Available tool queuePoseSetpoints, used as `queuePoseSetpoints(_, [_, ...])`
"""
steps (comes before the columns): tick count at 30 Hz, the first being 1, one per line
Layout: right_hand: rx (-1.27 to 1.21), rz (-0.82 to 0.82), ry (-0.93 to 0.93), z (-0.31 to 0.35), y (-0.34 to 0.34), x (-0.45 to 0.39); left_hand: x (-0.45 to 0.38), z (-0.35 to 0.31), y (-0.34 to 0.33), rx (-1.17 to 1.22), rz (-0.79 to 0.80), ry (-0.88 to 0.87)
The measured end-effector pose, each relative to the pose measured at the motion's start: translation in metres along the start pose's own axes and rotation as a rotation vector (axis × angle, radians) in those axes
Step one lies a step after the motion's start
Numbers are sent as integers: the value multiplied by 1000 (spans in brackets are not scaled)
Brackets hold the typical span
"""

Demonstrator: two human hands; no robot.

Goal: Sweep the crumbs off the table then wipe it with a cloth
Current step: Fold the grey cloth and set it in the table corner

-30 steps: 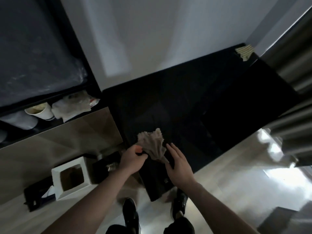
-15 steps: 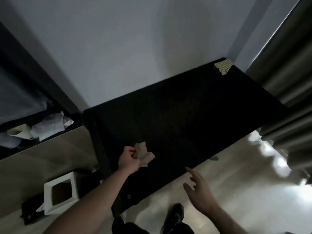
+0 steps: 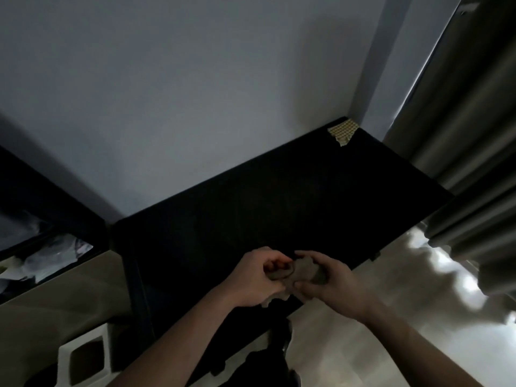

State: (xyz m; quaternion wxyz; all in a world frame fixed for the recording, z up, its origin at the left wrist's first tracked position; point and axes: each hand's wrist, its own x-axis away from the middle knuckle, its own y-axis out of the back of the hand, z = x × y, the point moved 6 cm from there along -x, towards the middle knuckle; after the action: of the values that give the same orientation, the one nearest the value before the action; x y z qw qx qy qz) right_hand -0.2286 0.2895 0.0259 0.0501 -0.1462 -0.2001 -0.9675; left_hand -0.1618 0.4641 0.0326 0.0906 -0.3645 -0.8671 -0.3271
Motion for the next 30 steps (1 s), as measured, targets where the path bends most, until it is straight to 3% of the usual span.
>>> queuePoseSetpoints(9, [-172, -131, 11, 1, 86, -61, -86, -17, 23, 252, 61, 22])
queuePoseSetpoints(16, [-357, -218, -75, -23, 149, -104, -154, -42, 18, 490, -116, 42])
queuePoseSetpoints(25, [-455, -96, -200, -84, 254, -166, -254, -109, -16, 549, -354, 153])
queuePoseSetpoints(30, [-246, -27, -115, -101, 334, -195, -304, -166, -34, 461, -366, 111])
